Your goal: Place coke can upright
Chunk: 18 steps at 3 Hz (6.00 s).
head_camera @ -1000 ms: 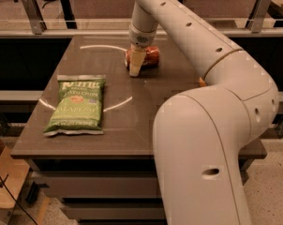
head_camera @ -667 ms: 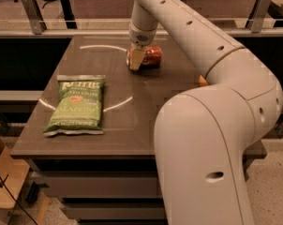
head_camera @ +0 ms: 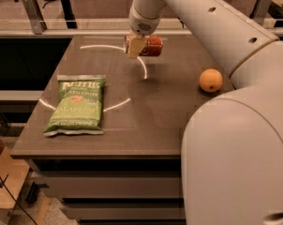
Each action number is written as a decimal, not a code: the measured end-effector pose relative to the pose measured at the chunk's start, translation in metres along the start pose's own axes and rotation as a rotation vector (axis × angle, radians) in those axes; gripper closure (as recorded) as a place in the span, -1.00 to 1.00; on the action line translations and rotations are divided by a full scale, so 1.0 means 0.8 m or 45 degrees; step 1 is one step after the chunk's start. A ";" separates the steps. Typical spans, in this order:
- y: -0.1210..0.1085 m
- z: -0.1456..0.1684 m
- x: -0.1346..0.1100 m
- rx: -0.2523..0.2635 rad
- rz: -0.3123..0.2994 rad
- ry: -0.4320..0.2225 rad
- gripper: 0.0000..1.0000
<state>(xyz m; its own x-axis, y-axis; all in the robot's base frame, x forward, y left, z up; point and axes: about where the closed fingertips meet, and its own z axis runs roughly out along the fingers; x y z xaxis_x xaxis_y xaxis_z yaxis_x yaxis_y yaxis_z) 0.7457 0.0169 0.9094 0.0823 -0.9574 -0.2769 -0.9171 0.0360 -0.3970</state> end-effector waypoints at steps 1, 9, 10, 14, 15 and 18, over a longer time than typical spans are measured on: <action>-0.001 -0.051 -0.013 0.071 0.045 -0.255 1.00; 0.039 -0.057 -0.027 0.024 0.362 -0.791 1.00; 0.056 -0.050 -0.044 0.046 0.391 -0.927 1.00; 0.072 -0.047 -0.059 0.026 0.641 -1.300 0.19; 0.072 -0.040 -0.051 0.007 0.717 -1.329 -0.27; 0.073 -0.030 -0.038 0.032 0.785 -1.369 -1.00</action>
Offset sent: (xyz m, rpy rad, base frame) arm -0.0152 -0.0018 0.0370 0.1921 -0.0494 0.0322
